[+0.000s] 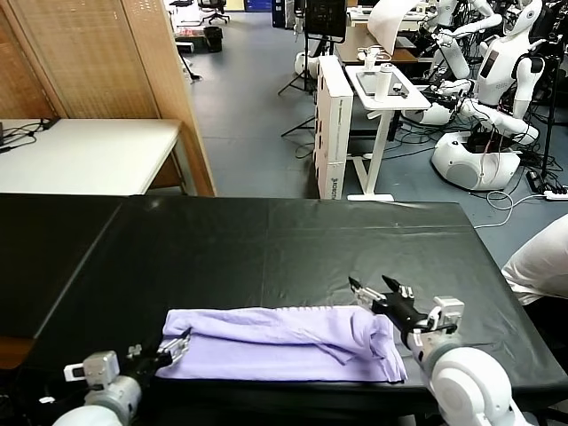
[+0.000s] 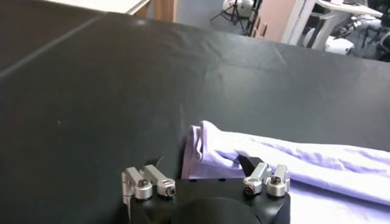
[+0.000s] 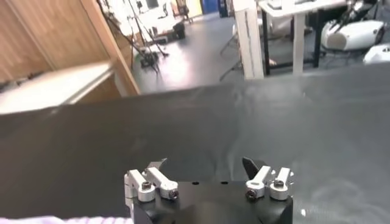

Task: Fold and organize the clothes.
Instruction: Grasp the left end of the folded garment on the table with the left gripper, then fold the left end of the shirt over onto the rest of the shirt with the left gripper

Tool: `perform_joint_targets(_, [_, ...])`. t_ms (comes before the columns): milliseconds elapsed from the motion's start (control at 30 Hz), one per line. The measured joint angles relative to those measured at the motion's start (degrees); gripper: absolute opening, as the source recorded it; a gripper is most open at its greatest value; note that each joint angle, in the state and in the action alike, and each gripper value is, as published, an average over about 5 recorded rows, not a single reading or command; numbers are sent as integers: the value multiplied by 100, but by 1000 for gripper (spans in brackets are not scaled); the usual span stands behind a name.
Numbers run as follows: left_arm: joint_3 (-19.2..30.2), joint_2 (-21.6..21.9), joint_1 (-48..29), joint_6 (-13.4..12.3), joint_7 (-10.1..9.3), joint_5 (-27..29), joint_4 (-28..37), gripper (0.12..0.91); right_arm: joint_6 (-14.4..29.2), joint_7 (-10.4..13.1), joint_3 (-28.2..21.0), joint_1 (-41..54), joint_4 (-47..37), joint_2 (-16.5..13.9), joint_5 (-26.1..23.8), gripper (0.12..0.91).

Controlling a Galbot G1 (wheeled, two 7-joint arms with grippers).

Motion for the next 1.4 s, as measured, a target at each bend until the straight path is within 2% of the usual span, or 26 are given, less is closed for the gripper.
perform_joint_targets(100, [48, -21, -33, -1, -30, 73, 50, 838, 1, -1, 46, -51, 76, 7, -2, 907])
perform_joint_targets(200, [81, -36, -45, -12, -51, 169, 101, 682, 3, -2, 76, -88, 124, 11, -4, 907])
perform_joint_targets(333, [124, -39, -17, -20, -12, 196, 120, 418, 6, -2, 90, -124, 147, 22, -12, 907])
perform_joint_targets(433, [146, -41, -16, -17, 7, 191, 120, 250, 6, -2, 90, -133, 156, 26, -17, 907])
perform_joint_targets(500, [150, -42, -24, -13, 8, 184, 119, 193, 6, -2, 90, -132, 164, 26, -18, 907])
perform_joint_targets(767, [83, 53, -162, 7, 14, 206, 157, 186, 26, -4, 121, -147, 218, 25, -18, 907])
perform_joint_targets(1033, [-226, 414, -412, -33, 23, 617, 270, 186, 113, -16, 232, -240, 289, 22, -18, 907])
perform_joint_targets(1133, [-353, 582, -505, -179, 31, 830, 293, 186, 118, -16, 260, -256, 322, 25, -18, 907])
perform_joint_targets(1300, [-565, 844, -652, -562, 9, 1409, 349, 186, 131, -16, 307, -287, 348, 37, -18, 907])
perform_joint_targets(1400, [-699, 1015, -685, -725, 78, 1810, 302, 186, 139, -16, 331, -314, 350, 49, -18, 907])
